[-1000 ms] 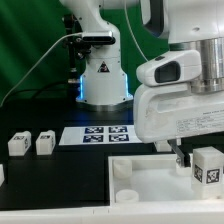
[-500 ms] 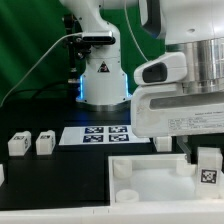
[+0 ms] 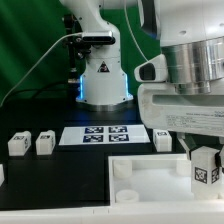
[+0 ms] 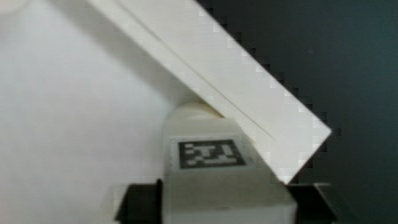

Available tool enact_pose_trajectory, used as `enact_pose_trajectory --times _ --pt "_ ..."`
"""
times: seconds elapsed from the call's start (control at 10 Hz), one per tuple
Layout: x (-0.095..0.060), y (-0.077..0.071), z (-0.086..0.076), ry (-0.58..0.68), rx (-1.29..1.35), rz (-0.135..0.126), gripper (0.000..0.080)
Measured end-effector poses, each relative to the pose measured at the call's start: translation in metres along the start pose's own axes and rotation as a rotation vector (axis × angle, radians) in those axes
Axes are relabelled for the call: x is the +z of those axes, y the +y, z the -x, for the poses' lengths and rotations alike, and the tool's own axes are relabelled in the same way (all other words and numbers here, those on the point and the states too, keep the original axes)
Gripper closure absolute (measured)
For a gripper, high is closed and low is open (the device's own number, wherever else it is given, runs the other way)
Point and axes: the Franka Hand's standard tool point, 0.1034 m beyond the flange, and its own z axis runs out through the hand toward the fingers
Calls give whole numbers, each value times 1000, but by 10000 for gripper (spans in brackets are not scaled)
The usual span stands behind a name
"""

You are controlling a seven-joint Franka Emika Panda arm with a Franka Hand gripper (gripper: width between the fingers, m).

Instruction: Assemble one leg

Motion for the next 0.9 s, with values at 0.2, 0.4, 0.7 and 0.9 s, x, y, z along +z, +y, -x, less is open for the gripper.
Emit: enact_pose_trajectory --times 0.2,0.4,0.7,0.9 --pt "0 0 0 -37 264 -52 492" --pt "1 -2 4 -63 509 -68 493" --pt "3 0 9 -77 616 -39 493" --pt "3 0 9 -78 616 -40 497"
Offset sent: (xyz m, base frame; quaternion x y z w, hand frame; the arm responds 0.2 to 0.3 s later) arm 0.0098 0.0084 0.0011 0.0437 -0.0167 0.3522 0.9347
